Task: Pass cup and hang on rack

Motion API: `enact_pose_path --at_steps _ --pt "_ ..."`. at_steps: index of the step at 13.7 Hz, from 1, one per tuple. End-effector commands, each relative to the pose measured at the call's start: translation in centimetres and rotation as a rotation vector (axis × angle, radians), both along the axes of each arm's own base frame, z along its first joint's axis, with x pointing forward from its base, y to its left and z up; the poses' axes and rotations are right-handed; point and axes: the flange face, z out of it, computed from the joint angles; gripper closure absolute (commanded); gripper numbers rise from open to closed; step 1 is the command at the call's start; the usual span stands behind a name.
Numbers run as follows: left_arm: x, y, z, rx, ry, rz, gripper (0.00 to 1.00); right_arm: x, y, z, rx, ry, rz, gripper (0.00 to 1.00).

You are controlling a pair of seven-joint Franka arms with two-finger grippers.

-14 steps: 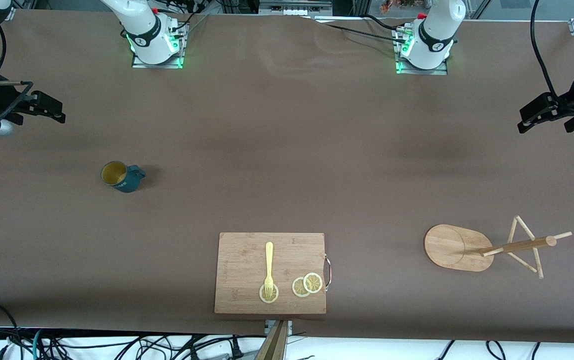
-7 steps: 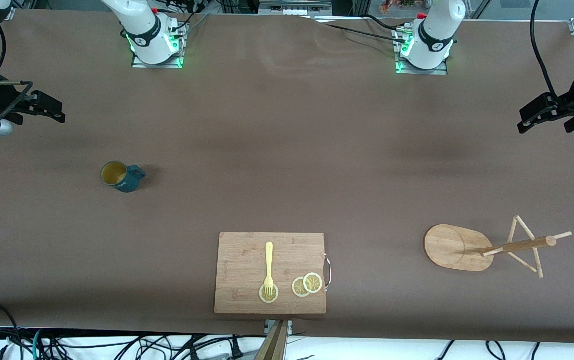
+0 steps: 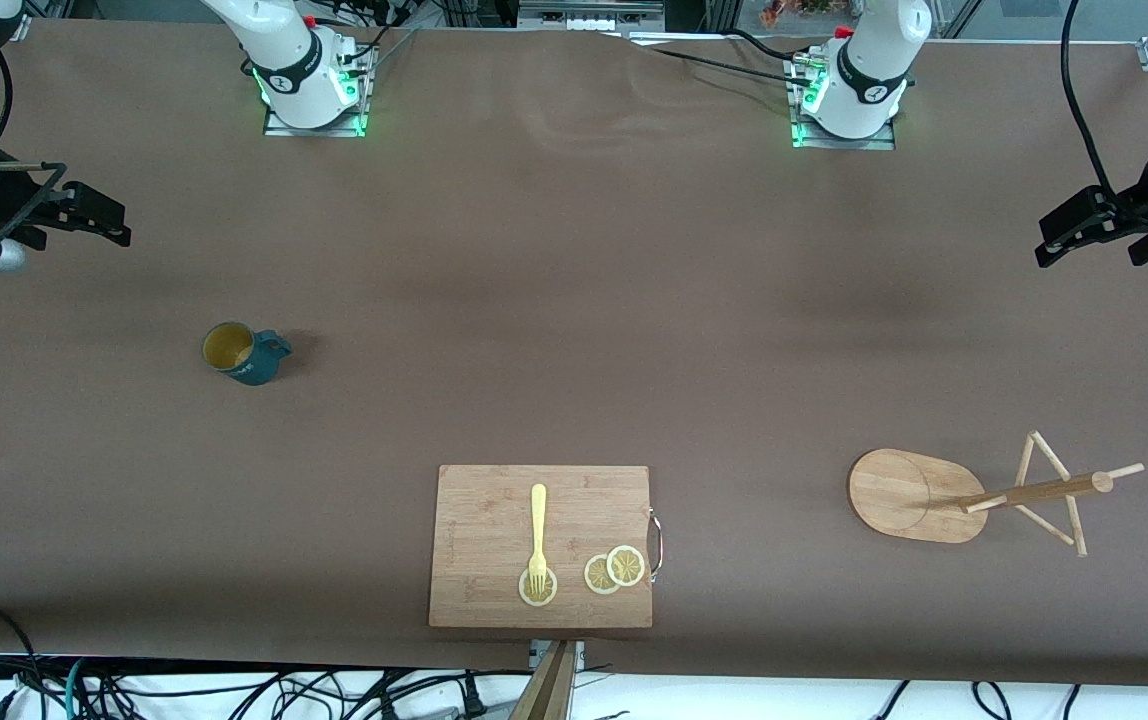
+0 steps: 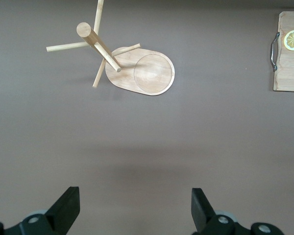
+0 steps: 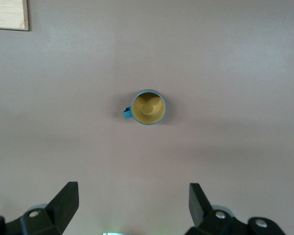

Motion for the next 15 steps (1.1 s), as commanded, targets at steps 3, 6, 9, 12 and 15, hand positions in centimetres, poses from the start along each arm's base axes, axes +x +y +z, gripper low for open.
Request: enact_pose_path --at_steps 3,6,9,12,15 --pt "0.3 0.1 0.4 -0.006 -0.007 -0.006 0.0 -0.3 1.1 0.4 0.002 0.002 0.001 0.01" --pt "0.3 0.1 0.4 -0.006 -0.007 -0.006 0.0 -0.4 1.2 0.4 0.001 0.004 0.003 0.01" --pt "0.3 0.1 0.4 -0.006 -0.007 -0.006 0.0 -0.4 1.1 0.4 0.001 0.004 0.002 0.01" --pt "0.3 0.1 0.4 -0.006 -0.007 -0.006 0.0 -0.6 0.8 0.1 0.002 0.034 -0.003 0.01" --pt "0.3 0.1 0.4 -0.006 -0.007 -0.006 0.0 0.0 0.2 -2.6 -0.014 0.1 -0.007 0.01"
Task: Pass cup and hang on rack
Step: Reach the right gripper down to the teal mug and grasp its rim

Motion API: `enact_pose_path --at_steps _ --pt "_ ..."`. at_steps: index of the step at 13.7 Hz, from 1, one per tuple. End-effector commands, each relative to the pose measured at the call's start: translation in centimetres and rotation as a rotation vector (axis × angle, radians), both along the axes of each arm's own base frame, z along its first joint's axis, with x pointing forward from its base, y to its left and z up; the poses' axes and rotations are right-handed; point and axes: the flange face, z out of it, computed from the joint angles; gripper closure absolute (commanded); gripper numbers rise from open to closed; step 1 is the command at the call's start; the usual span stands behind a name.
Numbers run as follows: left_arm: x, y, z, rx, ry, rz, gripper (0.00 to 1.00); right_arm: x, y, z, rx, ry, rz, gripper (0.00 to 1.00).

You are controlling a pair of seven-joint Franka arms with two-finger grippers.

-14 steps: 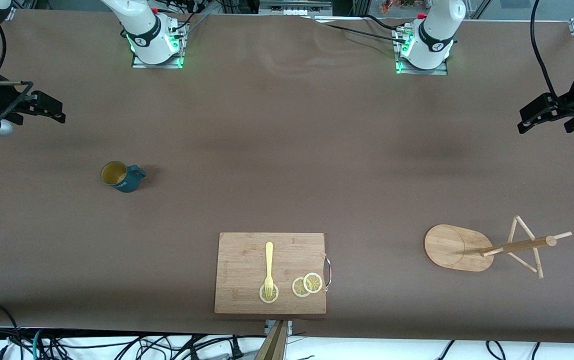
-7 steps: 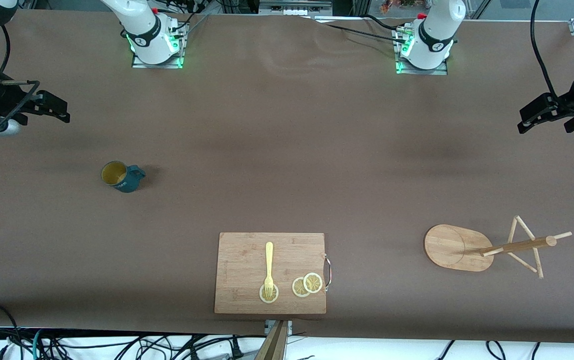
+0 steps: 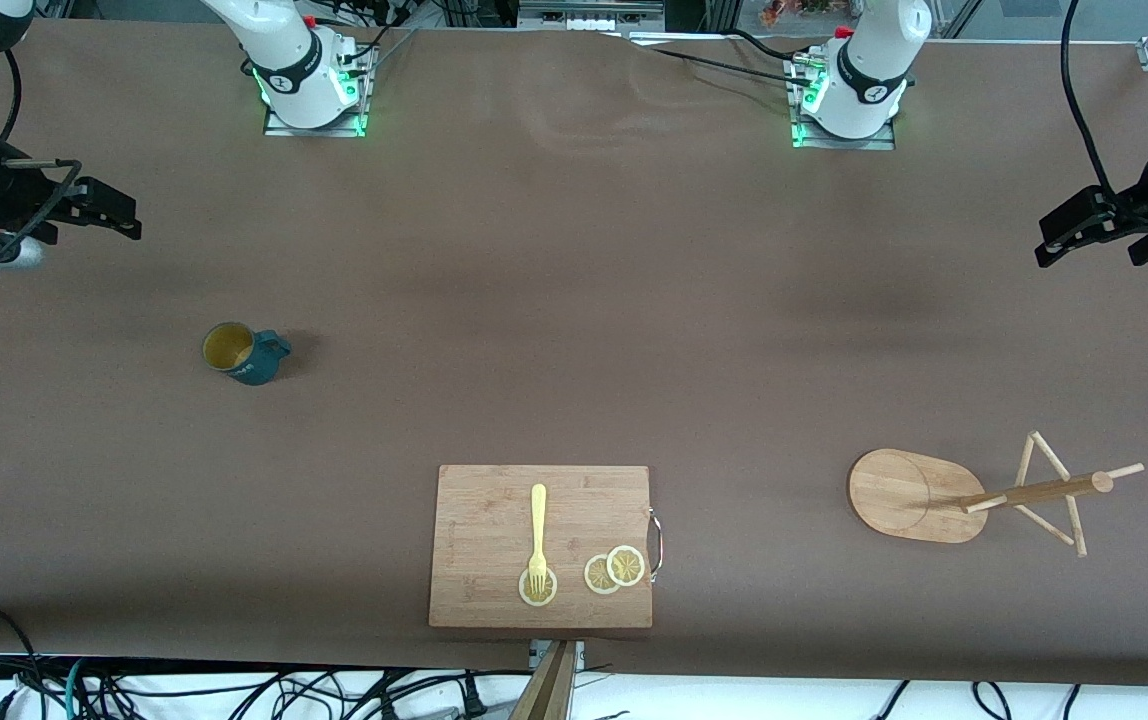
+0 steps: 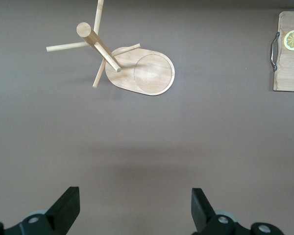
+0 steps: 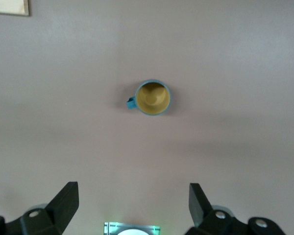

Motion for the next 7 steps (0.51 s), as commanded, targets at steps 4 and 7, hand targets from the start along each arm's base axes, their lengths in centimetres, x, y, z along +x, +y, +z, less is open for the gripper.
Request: enact_pose_path --at_steps 4,7 --pt "0.3 0.0 0.4 -0.007 -0.007 -0.006 0.0 2.2 -6.9 -7.6 -0.018 0.109 -0.115 0.0" --pt "0.3 0.1 0.4 -0.006 -0.007 -0.006 0.0 2.8 -8.2 -12.0 -0.025 0.032 -0.13 0.01"
